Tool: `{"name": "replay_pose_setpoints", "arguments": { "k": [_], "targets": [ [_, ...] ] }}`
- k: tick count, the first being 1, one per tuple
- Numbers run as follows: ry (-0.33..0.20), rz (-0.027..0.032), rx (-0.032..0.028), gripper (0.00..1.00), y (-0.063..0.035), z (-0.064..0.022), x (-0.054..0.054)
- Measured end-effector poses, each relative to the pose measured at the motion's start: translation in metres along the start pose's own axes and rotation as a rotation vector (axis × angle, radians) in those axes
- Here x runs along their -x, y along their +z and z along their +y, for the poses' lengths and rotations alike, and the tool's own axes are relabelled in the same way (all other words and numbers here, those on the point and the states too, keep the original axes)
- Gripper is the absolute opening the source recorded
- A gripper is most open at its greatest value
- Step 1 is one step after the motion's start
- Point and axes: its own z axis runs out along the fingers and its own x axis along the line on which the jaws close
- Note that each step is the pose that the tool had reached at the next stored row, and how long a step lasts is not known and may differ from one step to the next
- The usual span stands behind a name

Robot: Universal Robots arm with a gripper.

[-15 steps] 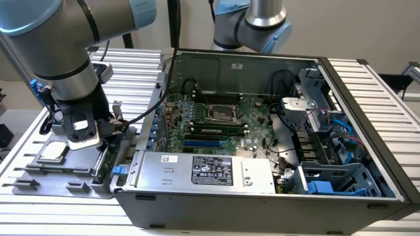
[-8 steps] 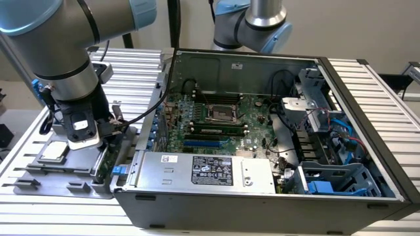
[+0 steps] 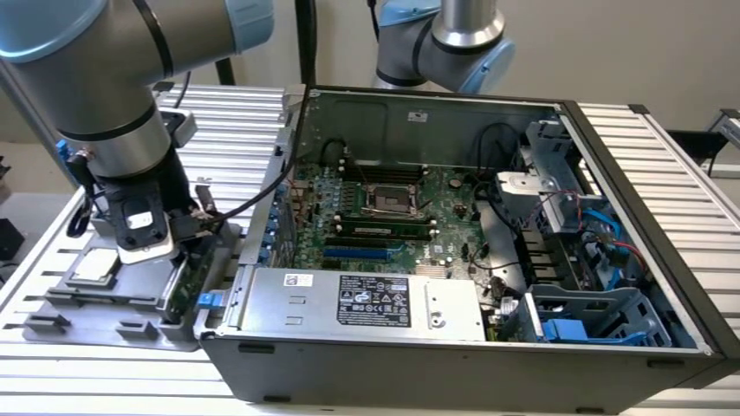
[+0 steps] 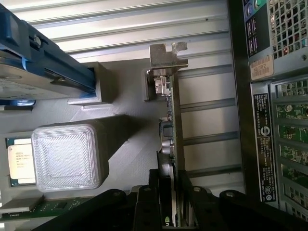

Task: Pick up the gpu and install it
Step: 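Pick up the gpu and move the gpu toward the slot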

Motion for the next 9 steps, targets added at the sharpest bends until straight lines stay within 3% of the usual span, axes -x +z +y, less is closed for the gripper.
{"name": "replay_pose_setpoints", "arguments": {
  "k": [9],
  "targets": [
    [-0.06,0.0021,0.0006,0.27,0.0,-0.0003,-0.0018]
  ]
}}
